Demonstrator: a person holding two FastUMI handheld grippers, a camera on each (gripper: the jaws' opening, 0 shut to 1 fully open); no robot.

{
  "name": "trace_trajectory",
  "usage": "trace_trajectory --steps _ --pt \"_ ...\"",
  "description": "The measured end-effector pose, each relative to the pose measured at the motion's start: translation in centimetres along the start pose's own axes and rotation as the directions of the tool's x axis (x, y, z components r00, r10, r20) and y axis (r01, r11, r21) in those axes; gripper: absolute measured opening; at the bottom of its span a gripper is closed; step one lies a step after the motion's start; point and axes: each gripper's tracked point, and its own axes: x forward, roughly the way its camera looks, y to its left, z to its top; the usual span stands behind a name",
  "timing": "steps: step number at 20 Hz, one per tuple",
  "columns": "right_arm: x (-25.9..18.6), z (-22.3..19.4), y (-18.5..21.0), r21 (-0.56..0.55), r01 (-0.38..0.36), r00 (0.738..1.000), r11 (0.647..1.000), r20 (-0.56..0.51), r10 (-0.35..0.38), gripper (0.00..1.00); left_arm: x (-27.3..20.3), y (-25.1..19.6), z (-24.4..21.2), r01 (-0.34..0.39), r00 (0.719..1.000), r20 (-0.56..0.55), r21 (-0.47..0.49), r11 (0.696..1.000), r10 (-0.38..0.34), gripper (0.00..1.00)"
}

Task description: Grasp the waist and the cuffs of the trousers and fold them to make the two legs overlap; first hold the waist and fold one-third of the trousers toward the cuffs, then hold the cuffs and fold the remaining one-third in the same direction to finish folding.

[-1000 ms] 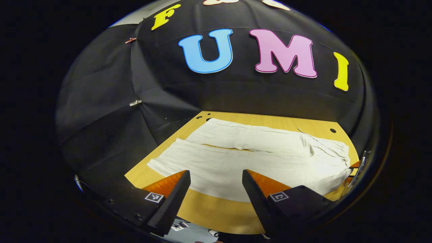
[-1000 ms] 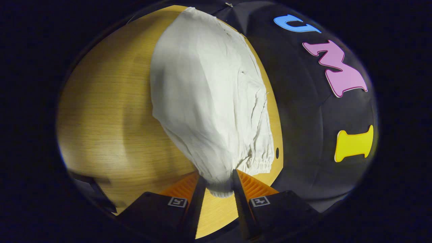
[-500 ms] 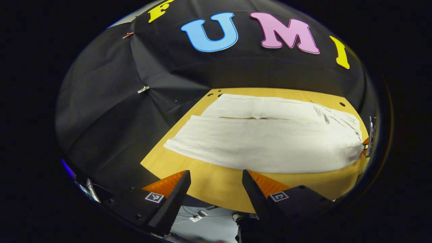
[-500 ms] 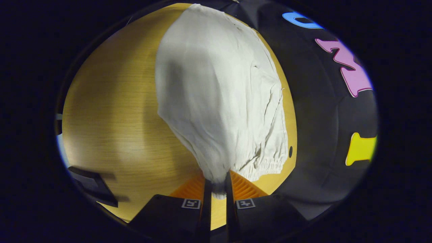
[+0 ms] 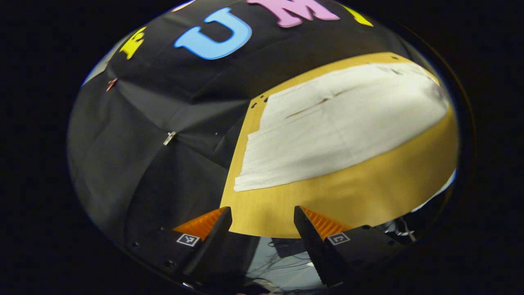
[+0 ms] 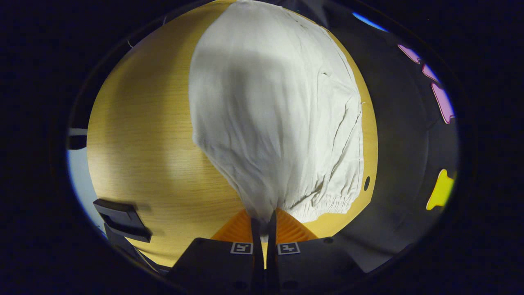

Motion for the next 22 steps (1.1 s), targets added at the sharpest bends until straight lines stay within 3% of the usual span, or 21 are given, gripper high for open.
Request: trace_trajectory --steps 7,11,13,16,20,22 --pt "0.3 -0.6 -0.2 -0.09 0.011 0.998 0.996 -0.062 -0.017 0.06 8.6 4.2 -3.9 0.081 0.997 -0.035 0.247 0.966 -0.074 0.96" --pt "0.7 -1.0 -0.5 -0.109 0.008 0.996 0.994 -0.084 -0.017 0.06 12.5 5.7 -2.8 0.117 0.992 -0.005 0.394 0.912 -0.125 0.96" --pt "0.8 -1.3 -0.7 -0.124 0.0 0.996 0.992 -0.086 -0.011 0.06 14.4 5.3 -1.3 0.155 0.984 0.008 0.473 0.868 -0.18 0.96" --pt "1.0 -1.5 -1.2 -0.139 0.018 0.994 0.99 -0.103 -0.032 0.07 16.5 4.1 0.1 0.218 0.961 0.006 0.598 0.771 -0.276 0.96" --pt "0.9 -1.6 -1.1 -0.151 0.031 0.993 0.988 -0.109 -0.048 0.07 17.3 2.6 1.3 0.292 0.926 -0.036 0.699 0.653 -0.375 0.84" --pt "0.8 -1.5 -1.2 -0.159 0.034 0.992 0.987 -0.116 -0.053 0.06 17.1 2.1 1.3 0.348 0.905 -0.089 0.718 0.603 -0.417 0.72"
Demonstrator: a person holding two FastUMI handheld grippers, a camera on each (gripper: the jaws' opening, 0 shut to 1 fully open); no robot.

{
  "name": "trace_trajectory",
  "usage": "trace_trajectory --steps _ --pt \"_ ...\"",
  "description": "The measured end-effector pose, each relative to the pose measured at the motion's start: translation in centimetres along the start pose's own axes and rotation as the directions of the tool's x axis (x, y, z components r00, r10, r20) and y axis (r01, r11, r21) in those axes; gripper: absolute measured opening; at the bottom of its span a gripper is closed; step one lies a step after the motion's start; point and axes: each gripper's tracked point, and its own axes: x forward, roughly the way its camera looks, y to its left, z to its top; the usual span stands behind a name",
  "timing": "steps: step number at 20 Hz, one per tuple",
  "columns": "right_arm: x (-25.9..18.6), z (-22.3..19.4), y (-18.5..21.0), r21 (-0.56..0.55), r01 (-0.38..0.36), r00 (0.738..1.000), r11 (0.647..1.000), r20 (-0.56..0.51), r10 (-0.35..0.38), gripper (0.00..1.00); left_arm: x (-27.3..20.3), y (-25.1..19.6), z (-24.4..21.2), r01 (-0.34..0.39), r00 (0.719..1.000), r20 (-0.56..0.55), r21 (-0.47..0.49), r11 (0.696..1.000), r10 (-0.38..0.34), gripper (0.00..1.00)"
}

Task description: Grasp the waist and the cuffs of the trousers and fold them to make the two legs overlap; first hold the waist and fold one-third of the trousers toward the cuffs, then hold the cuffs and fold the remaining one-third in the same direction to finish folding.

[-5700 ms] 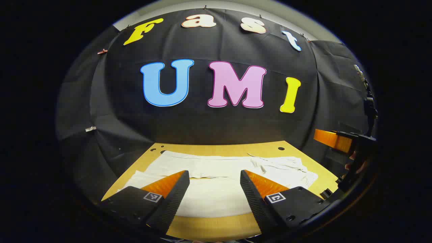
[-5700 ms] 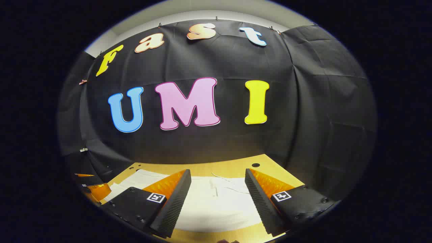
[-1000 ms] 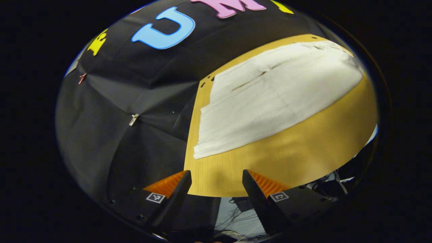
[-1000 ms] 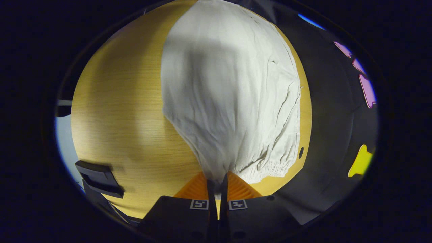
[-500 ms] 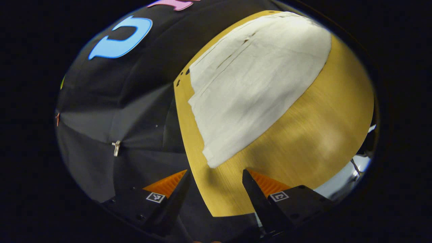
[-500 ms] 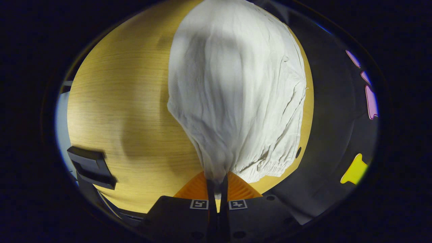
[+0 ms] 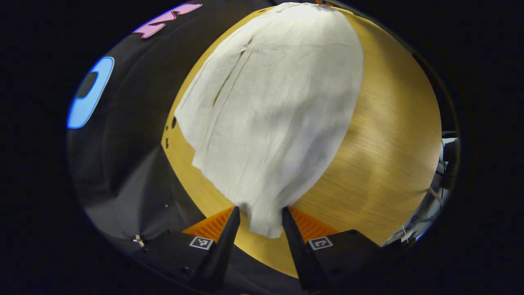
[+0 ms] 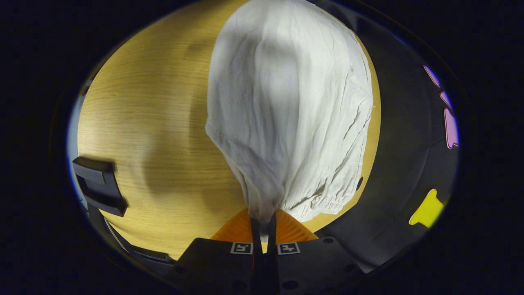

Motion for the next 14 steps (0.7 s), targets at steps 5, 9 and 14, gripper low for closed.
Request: trace_trajectory --steps 5,9,14 --pt "0.1 -0.1 0.0 0.008 -0.002 1.0 1.0 -0.005 0.002 0.07 0.8 -0.8 -0.2 0.186 0.981 -0.052 0.016 0.982 -0.185 0.4" --pt "0.1 -0.1 -0.1 0.051 -0.006 1.0 0.999 -0.007 0.006 0.07 0.6 -1.5 -0.1 0.186 0.981 -0.057 0.02 0.982 -0.185 0.17" --pt "-0.9 0.0 -1.3 0.121 0.052 0.999 0.991 -0.006 -0.051 0.07 0.2 -1.8 -0.1 0.116 0.992 -0.048 -0.045 0.992 -0.118 0.06"
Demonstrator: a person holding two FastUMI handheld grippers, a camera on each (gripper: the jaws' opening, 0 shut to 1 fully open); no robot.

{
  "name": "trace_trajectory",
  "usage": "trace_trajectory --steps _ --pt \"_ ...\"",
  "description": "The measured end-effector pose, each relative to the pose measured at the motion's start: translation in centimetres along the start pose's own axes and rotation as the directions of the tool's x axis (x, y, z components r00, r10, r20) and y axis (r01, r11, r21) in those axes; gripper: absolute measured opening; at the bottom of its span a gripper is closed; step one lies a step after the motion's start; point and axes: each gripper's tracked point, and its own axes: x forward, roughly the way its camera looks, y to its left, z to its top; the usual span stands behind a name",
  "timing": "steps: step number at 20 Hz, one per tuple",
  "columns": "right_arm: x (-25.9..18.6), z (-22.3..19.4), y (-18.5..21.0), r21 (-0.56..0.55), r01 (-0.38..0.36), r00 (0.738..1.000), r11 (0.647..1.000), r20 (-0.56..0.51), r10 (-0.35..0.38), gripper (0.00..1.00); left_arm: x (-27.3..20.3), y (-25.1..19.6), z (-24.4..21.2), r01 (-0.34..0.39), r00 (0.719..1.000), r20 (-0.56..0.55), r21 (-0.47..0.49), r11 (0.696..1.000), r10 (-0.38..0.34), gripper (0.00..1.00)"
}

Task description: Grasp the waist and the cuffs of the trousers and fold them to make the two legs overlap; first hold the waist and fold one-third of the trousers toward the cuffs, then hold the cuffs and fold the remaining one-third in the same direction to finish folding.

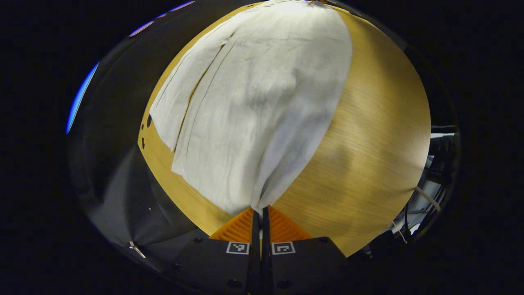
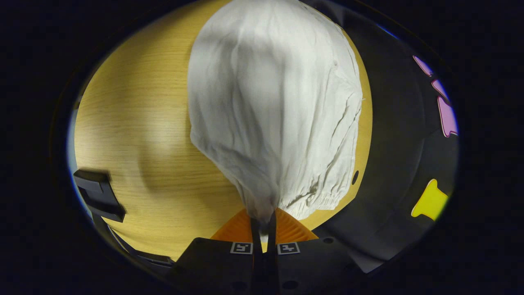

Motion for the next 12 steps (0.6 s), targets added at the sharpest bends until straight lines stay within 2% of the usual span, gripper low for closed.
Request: trace_trajectory --steps 4,7,9,11,12 --pt "-1.6 0.1 -2.4 0.132 0.074 0.997 0.988 0.01 -0.076 0.07 -1.9 2.3 1.1 -0.093 0.994 0.052 -0.107 0.99 0.099 0.05" --pt "-2.4 0.4 -4.3 0.211 0.114 0.993 0.971 0.017 -0.12 0.07 -4.0 4.7 2.5 -0.168 0.981 0.077 -0.12 0.978 0.178 0.02" --pt "-2.7 0.7 -6.4 0.227 0.149 0.987 0.962 0.023 -0.158 0.07 -5.2 6.7 4.6 -0.21 0.967 0.111 -0.15 0.966 0.228 0.06" --pt "-2.9 0.6 -8.3 0.286 0.175 0.982 0.942 0.02 -0.188 0.07 -6.0 8.3 6.0 -0.227 0.958 0.137 -0.185 0.956 0.253 0.05" --pt "-3.1 0.7 -9.8 0.342 0.194 0.977 0.919 0.015 -0.212 0.07 -6.1 9.3 6.7 -0.24 0.953 0.142 -0.186 0.953 0.268 0.05"
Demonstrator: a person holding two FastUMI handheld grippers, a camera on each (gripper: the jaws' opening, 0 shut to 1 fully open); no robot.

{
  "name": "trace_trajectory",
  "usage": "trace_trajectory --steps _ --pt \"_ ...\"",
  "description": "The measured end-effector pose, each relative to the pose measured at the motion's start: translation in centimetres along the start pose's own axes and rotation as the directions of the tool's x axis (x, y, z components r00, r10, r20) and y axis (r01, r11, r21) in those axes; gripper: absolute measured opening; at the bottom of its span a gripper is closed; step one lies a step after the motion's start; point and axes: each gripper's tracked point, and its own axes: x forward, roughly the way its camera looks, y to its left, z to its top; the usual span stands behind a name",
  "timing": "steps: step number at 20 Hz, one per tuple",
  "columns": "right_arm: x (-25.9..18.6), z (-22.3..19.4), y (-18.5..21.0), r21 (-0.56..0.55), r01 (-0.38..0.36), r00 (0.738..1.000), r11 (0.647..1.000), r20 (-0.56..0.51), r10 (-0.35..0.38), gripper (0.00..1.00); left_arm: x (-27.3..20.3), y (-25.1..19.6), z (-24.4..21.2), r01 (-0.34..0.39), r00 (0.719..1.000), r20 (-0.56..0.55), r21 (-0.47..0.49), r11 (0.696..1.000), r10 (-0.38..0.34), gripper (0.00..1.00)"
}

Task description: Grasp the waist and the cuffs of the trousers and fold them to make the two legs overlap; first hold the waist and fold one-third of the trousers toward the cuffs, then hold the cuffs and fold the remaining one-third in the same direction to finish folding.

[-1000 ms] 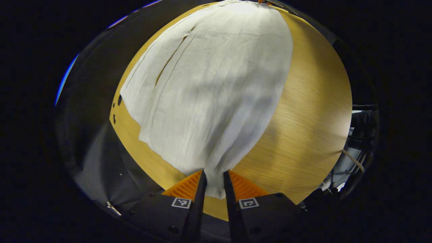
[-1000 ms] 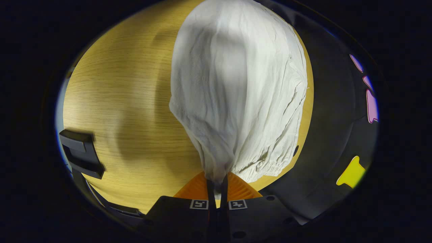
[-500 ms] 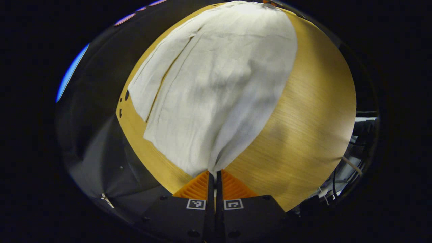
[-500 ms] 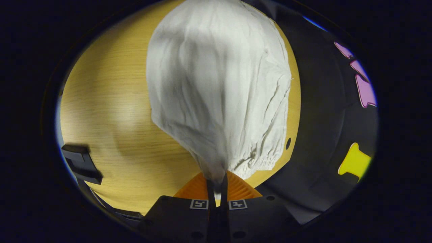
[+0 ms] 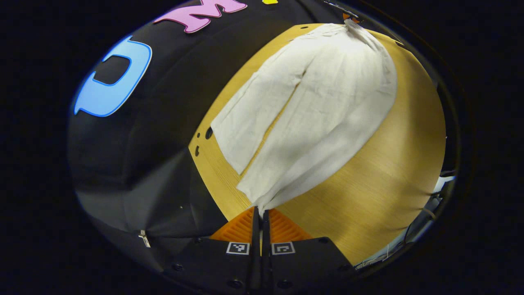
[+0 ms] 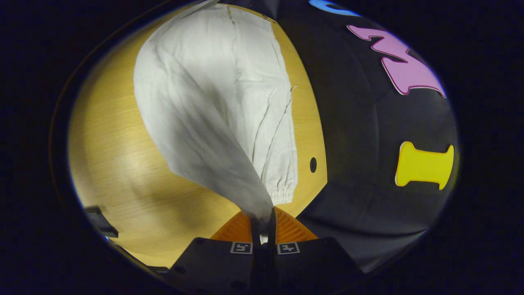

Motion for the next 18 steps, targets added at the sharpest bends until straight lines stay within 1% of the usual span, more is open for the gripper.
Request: trace_trajectory --steps 3,6,9,10,11,12,13,14,15,16,18 --pt "0.3 1.3 -2.9 0.12 0.044 0.999 0.992 0.012 -0.045 0.07 1.3 2.5 3.0 -0.033 0.999 0.034 -0.003 0.999 0.033 0.05" --pt "1.4 2.2 -5.0 0.229 0.071 0.997 0.971 0.013 -0.076 0.07 2.8 5.4 6.2 -0.068 0.995 0.067 -0.048 0.997 0.071 0.05" --pt "3.0 2.1 -6.6 0.325 0.119 0.993 0.938 -0.045 -0.11 0.07 4.4 8.8 9.0 -0.112 0.988 0.1 -0.087 0.99 0.121 0.05" --pt "3.8 2.3 -7.4 0.369 0.129 0.992 0.92 -0.054 -0.117 0.12 5.0 9.8 9.7 -0.119 0.986 0.101 -0.113 0.986 0.131 0.05" --pt "4.2 2.5 -8.0 0.419 0.132 0.991 0.898 -0.06 -0.117 0.07 5.7 10.9 10.4 -0.127 0.984 0.103 -0.148 0.981 0.143 0.05" --pt "4.6 2.9 -8.7 0.464 0.133 0.991 0.876 -0.059 -0.119 0.07 6.4 11.9 10.8 -0.134 0.983 0.102 -0.187 0.973 0.155 0.05" --pt "5.5 3.7 -9.8 0.545 0.136 0.99 0.827 -0.053 -0.128 0.06 7.8 13.1 11.4 -0.135 0.982 0.099 -0.245 0.96 0.163 0.05" --pt "5.8 4.3 -11.2 0.634 0.136 0.99 0.761 -0.053 -0.133 0.07 10.0 14.7 12.4 -0.138 0.98 0.091 -0.331 0.934 0.177 0.05" --pt "6.8 4.7 -12.4 0.687 0.145 0.988 0.712 -0.056 -0.147 0.07 11.9 16.3 13.5 -0.151 0.975 0.088 -0.41 0.9 0.204 0.05" --pt "8.1 5.2 -13.3 0.723 0.153 0.985 0.674 -0.054 -0.166 0.07 13.4 17.0 14.4 -0.147 0.975 0.083 -0.468 0.871 0.208 0.05" --pt "10.7 5.4 -13.8 0.793 0.133 0.988 0.595 -0.057 -0.146 0.06 16.3 17.4 14.4 -0.145 0.978 0.049 -0.54 0.829 0.203 0.05"
